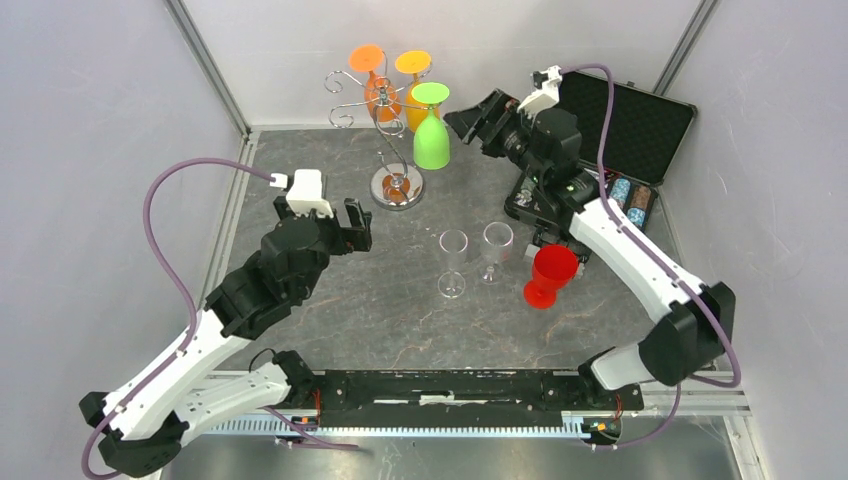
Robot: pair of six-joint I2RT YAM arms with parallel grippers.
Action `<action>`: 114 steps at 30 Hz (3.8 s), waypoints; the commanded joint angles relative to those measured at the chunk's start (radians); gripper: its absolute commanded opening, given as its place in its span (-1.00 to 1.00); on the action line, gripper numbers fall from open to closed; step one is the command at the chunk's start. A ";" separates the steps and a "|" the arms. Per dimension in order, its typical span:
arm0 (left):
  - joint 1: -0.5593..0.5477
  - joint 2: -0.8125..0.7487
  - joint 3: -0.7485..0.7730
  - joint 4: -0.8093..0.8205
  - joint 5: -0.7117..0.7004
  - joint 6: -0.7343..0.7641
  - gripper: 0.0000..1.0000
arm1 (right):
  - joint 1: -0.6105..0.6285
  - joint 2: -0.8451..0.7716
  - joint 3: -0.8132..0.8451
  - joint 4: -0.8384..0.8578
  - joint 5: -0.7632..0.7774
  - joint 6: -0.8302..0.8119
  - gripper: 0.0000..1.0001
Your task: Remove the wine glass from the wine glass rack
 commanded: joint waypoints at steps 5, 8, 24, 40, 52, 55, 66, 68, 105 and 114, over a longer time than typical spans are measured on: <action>0.005 -0.095 -0.053 0.064 -0.065 -0.064 1.00 | -0.040 0.209 0.186 0.144 0.000 0.277 0.72; 0.005 -0.114 -0.066 0.068 -0.083 -0.061 1.00 | -0.048 0.302 0.284 0.120 -0.003 0.298 0.66; 0.005 -0.107 -0.095 0.075 -0.086 -0.070 1.00 | -0.079 0.495 0.451 0.086 0.052 0.380 0.08; 0.006 -0.083 -0.100 0.071 -0.090 -0.088 1.00 | -0.080 0.496 0.429 0.119 0.010 0.429 -0.31; 0.005 -0.078 -0.108 0.070 -0.100 -0.091 1.00 | -0.056 0.486 0.443 0.112 -0.018 0.385 -0.48; 0.005 -0.080 -0.108 0.071 -0.101 -0.092 1.00 | -0.054 0.479 0.441 0.101 0.003 0.374 -0.72; 0.005 -0.082 -0.110 0.069 -0.101 -0.095 1.00 | -0.054 0.392 0.416 0.091 0.058 0.381 -1.00; 0.005 -0.082 -0.110 0.069 -0.101 -0.095 1.00 | -0.055 0.373 0.397 0.096 0.058 0.388 -1.00; 0.005 -0.079 -0.105 0.064 -0.100 -0.103 1.00 | -0.060 0.482 0.485 0.197 0.147 0.433 -1.00; 0.005 -0.072 -0.095 0.068 -0.068 -0.105 1.00 | -0.105 0.383 0.348 0.235 0.143 0.471 -1.00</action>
